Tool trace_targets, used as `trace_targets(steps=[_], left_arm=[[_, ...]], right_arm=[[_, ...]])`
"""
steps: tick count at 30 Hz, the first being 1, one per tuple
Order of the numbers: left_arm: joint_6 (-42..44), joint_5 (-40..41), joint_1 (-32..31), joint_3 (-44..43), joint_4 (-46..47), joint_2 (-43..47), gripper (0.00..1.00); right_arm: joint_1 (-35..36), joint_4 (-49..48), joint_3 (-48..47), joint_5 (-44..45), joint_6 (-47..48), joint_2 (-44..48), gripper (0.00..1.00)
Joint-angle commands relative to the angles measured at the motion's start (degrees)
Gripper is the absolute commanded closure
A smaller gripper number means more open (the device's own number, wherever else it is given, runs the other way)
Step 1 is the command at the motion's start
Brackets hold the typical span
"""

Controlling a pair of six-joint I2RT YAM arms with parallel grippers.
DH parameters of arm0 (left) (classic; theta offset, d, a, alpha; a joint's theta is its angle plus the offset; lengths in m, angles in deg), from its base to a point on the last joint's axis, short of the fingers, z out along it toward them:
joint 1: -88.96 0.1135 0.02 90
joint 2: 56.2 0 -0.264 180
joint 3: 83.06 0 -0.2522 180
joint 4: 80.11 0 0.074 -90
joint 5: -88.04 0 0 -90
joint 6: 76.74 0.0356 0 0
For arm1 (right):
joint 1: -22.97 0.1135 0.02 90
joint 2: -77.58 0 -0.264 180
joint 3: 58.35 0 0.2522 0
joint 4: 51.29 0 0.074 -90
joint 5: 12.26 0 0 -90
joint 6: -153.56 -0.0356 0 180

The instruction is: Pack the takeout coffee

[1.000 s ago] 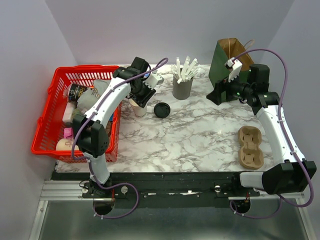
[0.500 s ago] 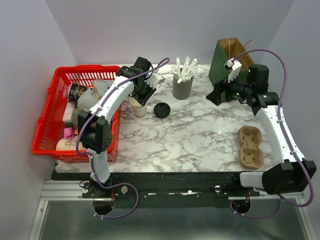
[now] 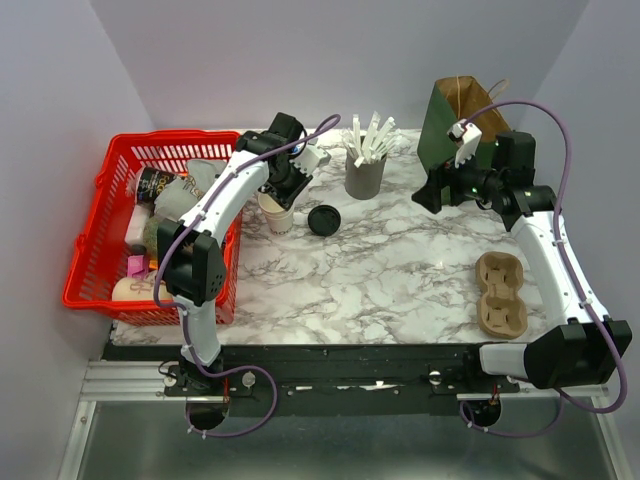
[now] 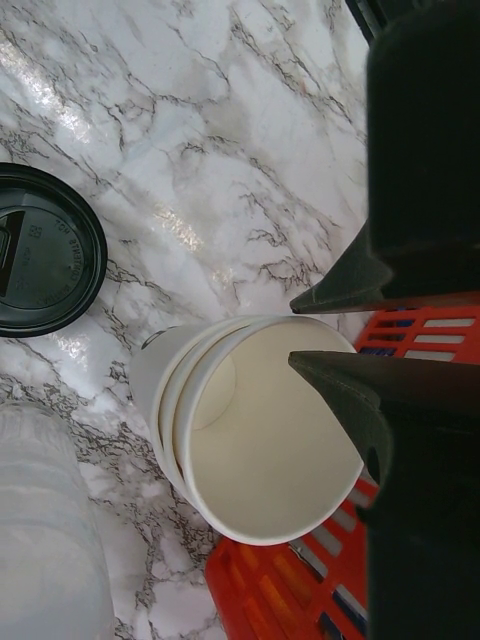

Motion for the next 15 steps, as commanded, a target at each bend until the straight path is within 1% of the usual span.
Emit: trace_targets(steps=[1, 15], left_arm=[[-0.18, 0.7, -0.23, -1.42, -1.08, -1.72, 0.7], [0.09, 0.7, -0.23, -1.24, -1.61, -2.68, 0.75]], right_arm=[[0.34, -1.18, 1.03, 1.01, 0.32, 0.69, 0.03], [0.34, -1.7, 1.46, 1.27, 0.41, 0.69, 0.03]])
